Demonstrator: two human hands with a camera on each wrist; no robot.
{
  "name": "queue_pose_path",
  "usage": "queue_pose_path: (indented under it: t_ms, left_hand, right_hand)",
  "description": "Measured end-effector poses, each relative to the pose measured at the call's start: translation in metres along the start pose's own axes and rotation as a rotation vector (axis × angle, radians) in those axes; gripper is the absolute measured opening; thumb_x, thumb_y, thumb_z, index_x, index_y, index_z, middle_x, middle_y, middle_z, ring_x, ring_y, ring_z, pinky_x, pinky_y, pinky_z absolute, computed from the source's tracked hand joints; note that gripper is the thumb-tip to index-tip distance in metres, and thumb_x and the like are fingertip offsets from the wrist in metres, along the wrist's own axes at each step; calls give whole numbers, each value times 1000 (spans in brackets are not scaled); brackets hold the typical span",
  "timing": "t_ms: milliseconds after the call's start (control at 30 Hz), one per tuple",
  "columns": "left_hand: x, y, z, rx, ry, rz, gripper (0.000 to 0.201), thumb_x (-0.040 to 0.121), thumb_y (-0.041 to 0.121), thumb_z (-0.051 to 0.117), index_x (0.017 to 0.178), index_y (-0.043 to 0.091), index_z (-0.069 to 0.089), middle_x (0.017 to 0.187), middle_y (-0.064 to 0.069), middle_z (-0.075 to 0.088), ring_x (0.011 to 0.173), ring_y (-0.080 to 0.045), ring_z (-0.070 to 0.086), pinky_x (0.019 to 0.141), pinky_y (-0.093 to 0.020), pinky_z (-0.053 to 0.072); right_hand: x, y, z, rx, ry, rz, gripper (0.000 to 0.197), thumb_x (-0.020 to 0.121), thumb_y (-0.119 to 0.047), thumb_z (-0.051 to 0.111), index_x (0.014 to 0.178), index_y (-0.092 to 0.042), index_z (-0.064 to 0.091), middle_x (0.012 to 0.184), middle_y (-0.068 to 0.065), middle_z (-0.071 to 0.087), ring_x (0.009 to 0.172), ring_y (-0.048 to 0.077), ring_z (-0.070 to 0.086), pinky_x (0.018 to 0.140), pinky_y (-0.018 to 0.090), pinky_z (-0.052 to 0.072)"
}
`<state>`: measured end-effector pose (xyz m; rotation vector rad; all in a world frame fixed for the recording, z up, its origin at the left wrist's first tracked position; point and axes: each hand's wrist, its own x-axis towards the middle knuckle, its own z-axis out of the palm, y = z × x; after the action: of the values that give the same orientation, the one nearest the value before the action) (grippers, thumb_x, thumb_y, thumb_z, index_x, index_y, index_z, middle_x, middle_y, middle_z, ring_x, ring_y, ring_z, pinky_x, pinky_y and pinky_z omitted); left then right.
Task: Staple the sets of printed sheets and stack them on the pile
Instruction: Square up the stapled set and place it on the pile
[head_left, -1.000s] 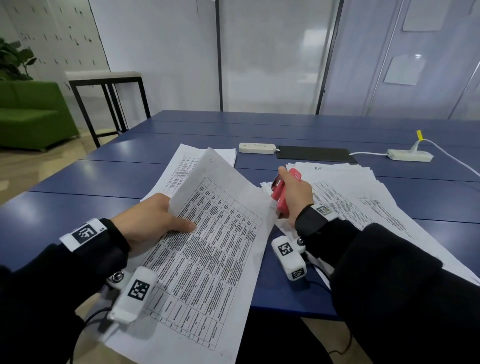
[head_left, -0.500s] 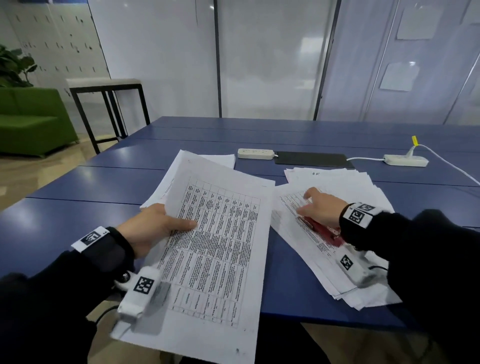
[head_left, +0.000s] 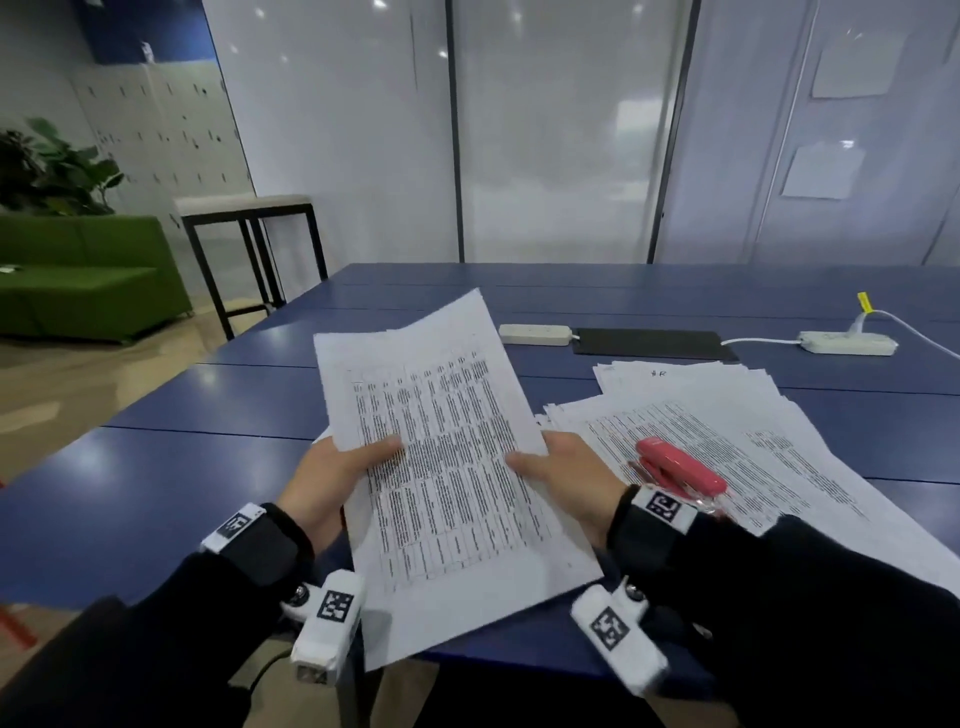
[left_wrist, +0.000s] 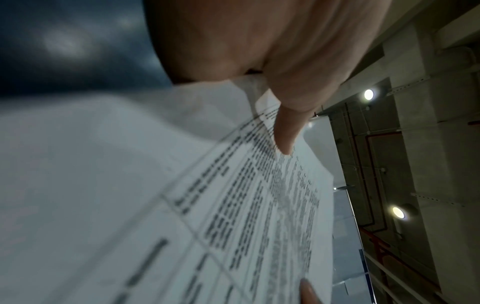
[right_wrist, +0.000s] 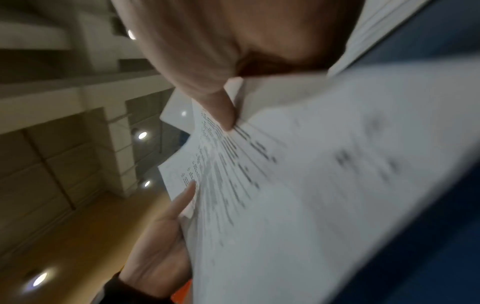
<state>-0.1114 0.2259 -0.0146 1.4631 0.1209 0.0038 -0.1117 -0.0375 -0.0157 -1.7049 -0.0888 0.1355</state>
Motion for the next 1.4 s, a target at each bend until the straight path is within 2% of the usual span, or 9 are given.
queue_pose_path:
  t_ms: [233, 433, 533, 667, 733, 833, 1000, 1100, 1400]
  left_hand:
    - [9, -10, -49, 253, 195, 95, 34, 92, -1, 70, 123, 13, 65, 115, -11, 76, 103, -33, 73, 95, -57, 57]
    - [71, 16, -81, 395, 281, 119, 35, 88, -5, 68, 118, 12, 65, 121, -11, 70, 106, -33, 70, 91, -59, 59]
    - [99, 18, -83, 416, 247, 66, 31, 91, -9, 65, 114, 12, 65, 117, -11, 69, 102, -33, 70, 77, -55, 64]
    - [123, -2, -86, 578, 208, 6, 31, 88, -10, 66, 88, 20, 72, 110, -17, 75, 101, -35, 72, 91, -58, 59]
    - [121, -4, -81, 578, 203, -28, 24, 92, -10, 63, 92, 12, 72, 105, -17, 73, 92, -34, 71, 77, -55, 64]
    - [119, -2, -70, 573, 171, -70, 20, 98, -8, 58, 110, 3, 68, 101, -17, 67, 72, -30, 65, 46, -30, 60]
    - [127, -2, -70, 751, 201, -62, 13, 96, -1, 62, 102, 4, 72, 66, -9, 62, 40, -15, 52, 32, -21, 44]
    - [131, -3, -71, 813, 178, -98, 13, 96, 1, 61, 102, 0, 72, 41, 1, 51, 31, -16, 42, 33, -19, 35]
    - [132, -4, -72, 903, 197, -90, 9, 96, 15, 70, 100, 11, 77, 50, 4, 55, 42, -15, 41, 41, -18, 30]
  right_hand:
    - [75, -13, 48, 184, 131, -88, 17, 101, -18, 64, 116, -19, 71, 113, -3, 76, 108, 18, 71, 103, 42, 54]
    - [116, -10, 68, 37, 85, -7, 25, 93, -9, 66, 118, -11, 69, 86, 4, 71, 50, 9, 59, 48, 27, 48]
    - [128, -5, 65, -122, 148, -26, 29, 86, -10, 71, 115, -14, 74, 92, 4, 77, 66, 17, 65, 63, 33, 56]
    - [133, 11, 55, -278, 129, -1, 28, 86, -17, 77, 115, -17, 73, 103, 3, 79, 82, 16, 74, 83, 31, 59]
    - [138, 15, 51, -371, 137, -1, 35, 85, -23, 79, 117, -15, 71, 105, 5, 78, 93, 22, 74, 87, 30, 57]
    - [141, 14, 48, -505, 121, -24, 21, 83, -23, 79, 101, -12, 76, 94, 6, 78, 91, 24, 74, 85, 35, 59]
    - [146, 15, 48, -612, 114, -2, 27, 84, -26, 79, 103, -9, 73, 99, 5, 76, 90, 23, 70, 76, 32, 55]
    - [148, 13, 49, -647, 104, 10, 26, 87, -26, 77, 107, -10, 72, 107, 5, 74, 95, 24, 69, 78, 31, 56]
    - [151, 13, 49, -660, 119, 39, 22, 88, -23, 74, 103, -7, 72, 106, 7, 74, 93, 26, 69, 76, 32, 58]
